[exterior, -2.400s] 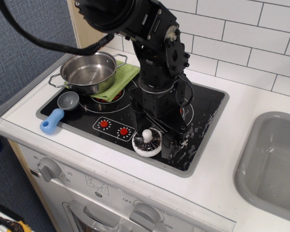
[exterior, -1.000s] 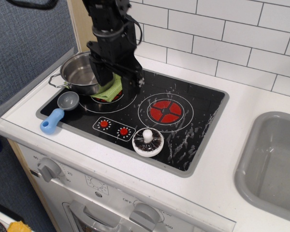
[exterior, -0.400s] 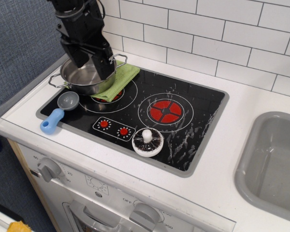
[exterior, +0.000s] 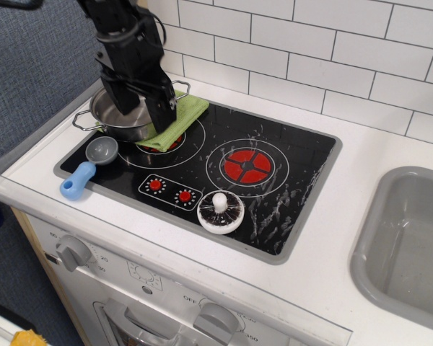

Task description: Move the silver pot between the blue spoon and the mushroom.

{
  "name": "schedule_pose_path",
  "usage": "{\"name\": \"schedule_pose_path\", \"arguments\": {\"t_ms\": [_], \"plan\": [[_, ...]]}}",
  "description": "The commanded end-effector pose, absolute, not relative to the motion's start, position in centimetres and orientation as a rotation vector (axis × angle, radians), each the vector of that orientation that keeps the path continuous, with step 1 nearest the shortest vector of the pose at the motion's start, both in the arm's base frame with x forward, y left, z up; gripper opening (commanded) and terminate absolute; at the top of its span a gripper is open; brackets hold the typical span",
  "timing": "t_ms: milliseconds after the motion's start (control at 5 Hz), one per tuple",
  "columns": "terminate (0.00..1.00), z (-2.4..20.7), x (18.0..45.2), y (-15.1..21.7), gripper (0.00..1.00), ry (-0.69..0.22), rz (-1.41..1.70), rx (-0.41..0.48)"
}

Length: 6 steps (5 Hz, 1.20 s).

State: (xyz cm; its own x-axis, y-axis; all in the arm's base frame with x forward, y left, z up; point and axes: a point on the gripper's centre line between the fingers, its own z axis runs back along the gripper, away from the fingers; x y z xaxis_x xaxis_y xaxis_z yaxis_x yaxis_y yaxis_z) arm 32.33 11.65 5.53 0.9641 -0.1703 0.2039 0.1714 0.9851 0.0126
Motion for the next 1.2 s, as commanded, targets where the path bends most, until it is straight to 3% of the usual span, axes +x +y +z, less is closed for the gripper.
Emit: {"name": "schedule_pose_path", "arguments": {"t_ms": [0, 200, 400, 800, 1000], "plan": [[0.00, 4.9, 33.9, 12.5, 1.00, -0.201, -0.172, 0.008], [0.00, 4.2, 34.2, 12.5, 1.00, -0.183, -0.175, 0.001], [0.00, 3.6, 34.3, 12.5, 0.00, -0.170, -0.175, -0.012], [0.00, 5.9, 34.2, 11.8, 0.00, -0.216, -0.210, -0.025], [0.00, 10.9, 33.9, 10.7, 0.00, -0.297, -0.299, 0.030]]}}
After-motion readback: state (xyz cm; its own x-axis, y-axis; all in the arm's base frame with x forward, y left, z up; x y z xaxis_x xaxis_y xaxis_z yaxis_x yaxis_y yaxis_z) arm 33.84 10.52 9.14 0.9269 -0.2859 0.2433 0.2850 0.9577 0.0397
